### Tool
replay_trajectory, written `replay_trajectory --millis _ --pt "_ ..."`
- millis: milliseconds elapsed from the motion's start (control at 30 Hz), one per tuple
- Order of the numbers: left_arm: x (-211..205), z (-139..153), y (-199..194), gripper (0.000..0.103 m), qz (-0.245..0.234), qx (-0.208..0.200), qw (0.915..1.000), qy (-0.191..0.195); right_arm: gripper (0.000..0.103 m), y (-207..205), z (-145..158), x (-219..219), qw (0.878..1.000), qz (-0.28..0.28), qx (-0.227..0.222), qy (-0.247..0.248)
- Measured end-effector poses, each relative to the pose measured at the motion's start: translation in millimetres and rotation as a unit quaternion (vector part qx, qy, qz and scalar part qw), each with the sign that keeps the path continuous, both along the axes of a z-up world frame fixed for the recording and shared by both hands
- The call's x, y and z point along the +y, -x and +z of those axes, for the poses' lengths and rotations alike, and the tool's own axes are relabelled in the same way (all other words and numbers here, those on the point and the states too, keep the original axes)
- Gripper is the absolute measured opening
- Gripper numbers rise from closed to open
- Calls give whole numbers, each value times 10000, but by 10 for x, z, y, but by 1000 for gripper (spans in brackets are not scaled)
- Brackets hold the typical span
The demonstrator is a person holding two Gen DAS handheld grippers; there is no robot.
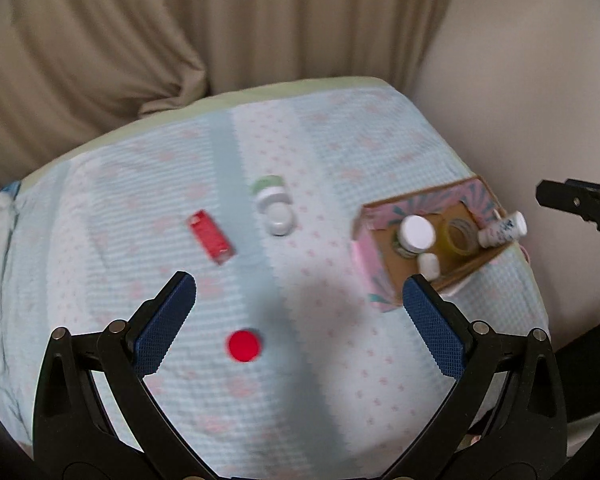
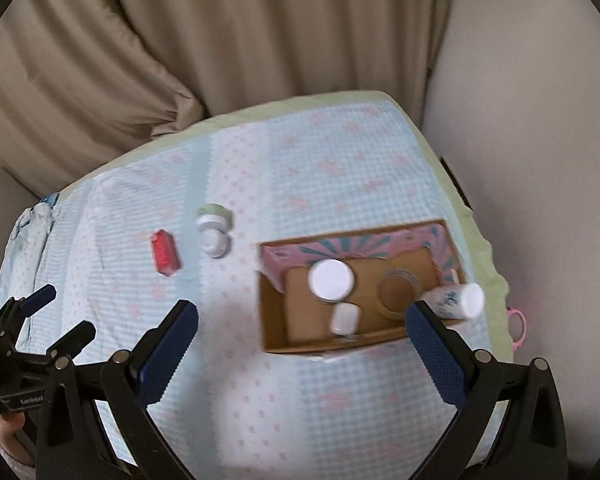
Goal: Organize rigid objects
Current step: 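Pull both tools back from the box toward the bed, then grasp the red box with the left tool while the right tool grasps the green-lidded jar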
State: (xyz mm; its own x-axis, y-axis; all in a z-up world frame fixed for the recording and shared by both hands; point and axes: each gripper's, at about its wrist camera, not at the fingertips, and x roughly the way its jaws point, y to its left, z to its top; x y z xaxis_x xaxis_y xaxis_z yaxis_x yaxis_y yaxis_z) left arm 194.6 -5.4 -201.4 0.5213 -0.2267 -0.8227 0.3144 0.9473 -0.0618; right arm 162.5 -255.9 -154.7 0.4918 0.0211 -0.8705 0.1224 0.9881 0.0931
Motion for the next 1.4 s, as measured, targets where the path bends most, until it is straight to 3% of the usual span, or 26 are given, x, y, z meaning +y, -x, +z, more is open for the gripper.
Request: replay_trajectory --millis 200,400,633,867,1000,1200,1267,1333,1400 --pt "680 64 -187 103 222 -74 9997 36 103 -134 58 608 9998 96 -161 -4" --pt "1280 -64 -608 103 371 115 9990 198 103 -368 -47 1212 9997 69 -177 133" --pt "1574 -378 -1194 103 450 464 9974 319 103 -741 -336 1608 9999 -69 -80 63" --pt "1599 -929 -1795 103 822 1089 9893 510 103 -1239 -868 1732 9998 7 176 85" --pt "1522 -1405 -2136 103 1079 1588 9781 807 103 -1518 -1210 1730 9995 104 234 199" --pt "1291 -2125 -2502 101 1425 2169 9620 844 103 -1923 -1894 1676 9987 217 369 266" --pt "1205 -2310 -2579 99 1502 2288 9581 844 103 -2013 -2116 1665 9982 277 393 350" --pt "1110 -2528 -2677 88 1552 2451 9535 813 103 -2078 -2311 1647 9979 291 383 445" --pt "1053 -2700 -2728 84 1603 2555 9502 783 102 -2127 -2516 1632 9973 287 387 552"
